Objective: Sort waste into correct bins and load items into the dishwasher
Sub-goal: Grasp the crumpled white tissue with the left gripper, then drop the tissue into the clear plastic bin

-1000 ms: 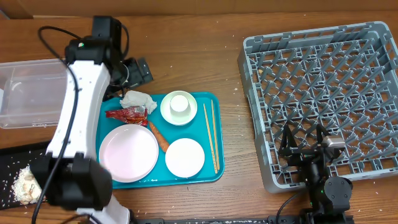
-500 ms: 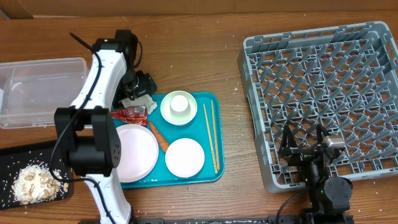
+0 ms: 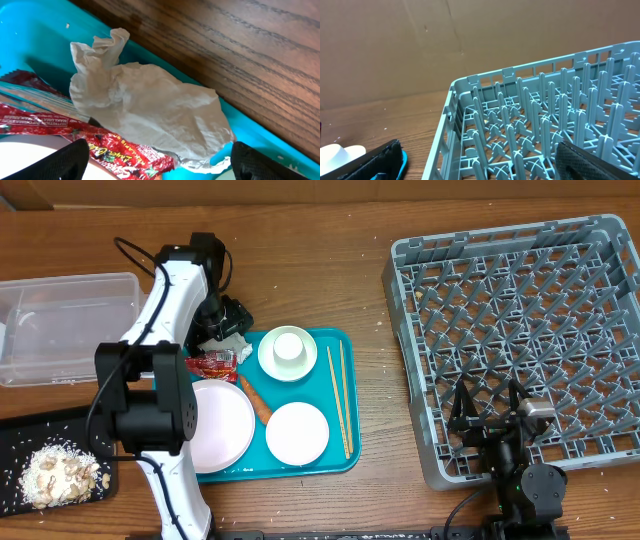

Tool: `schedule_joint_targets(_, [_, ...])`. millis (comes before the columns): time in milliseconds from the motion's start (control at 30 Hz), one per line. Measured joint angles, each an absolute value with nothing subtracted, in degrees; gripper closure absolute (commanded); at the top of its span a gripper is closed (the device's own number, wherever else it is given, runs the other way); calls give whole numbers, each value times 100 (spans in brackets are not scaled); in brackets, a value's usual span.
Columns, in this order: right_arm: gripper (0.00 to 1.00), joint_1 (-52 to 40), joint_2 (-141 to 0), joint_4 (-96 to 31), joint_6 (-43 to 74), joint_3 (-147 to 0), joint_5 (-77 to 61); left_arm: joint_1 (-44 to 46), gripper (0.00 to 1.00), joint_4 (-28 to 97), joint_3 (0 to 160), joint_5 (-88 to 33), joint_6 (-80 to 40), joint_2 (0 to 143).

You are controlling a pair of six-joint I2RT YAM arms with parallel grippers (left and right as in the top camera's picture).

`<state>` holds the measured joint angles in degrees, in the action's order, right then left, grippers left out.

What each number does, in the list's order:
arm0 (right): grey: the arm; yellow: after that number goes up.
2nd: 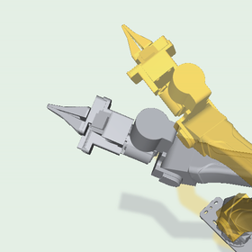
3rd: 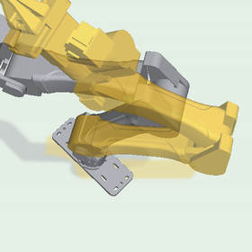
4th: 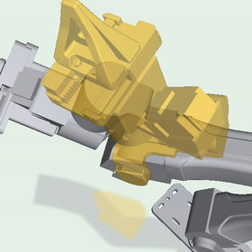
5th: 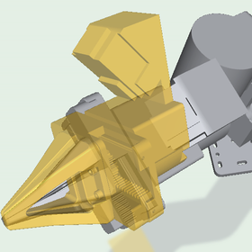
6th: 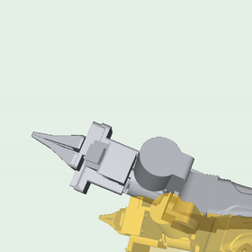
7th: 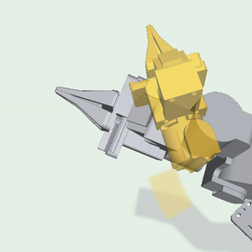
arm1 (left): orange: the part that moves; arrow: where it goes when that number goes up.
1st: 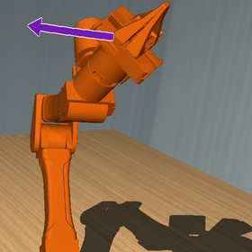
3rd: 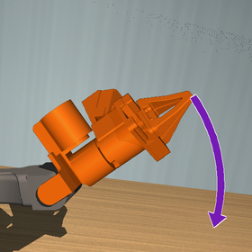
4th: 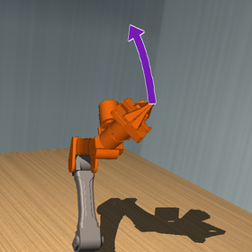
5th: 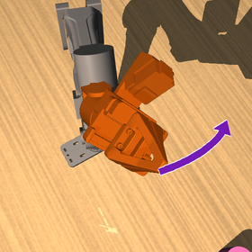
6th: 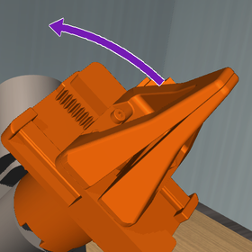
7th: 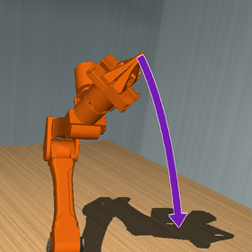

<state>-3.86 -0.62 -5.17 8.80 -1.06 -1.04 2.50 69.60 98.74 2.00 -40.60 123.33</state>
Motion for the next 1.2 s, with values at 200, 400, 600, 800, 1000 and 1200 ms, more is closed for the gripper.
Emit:
schedule_joint_targets(200, [0, -386, -62, -517, 880, -106, -104, 250, 14, 6790, 9874, 237, -4193, 12455])
schedule_joint_targets(400, [0, -386, -62, -517, 882, -106, -102, 250, 23, 6724, 9874, 239, -4252, 12455])
schedule_joint_targets(600, [0, -386, -62, -517, 878, -106, -104, 250, 32, 6770, 9874, 239, -4206, 12455])
schedule_joint_targets(800, [0, -384, -62, -517, 880, -106, -104, 250, 80, 6766, 9874, 246, -4021, 12455])
schedule_joint_targets(1000, [0, -386, -62, -519, 880, -106, -104, 250, 96, 7078, 10114, 333, -3876, 12455])
schedule_joint_targets(1200, [0, -384, -62, -519, 880, -106, -104, 250, 96, 7662, 11286, 370, -3879, 12409])
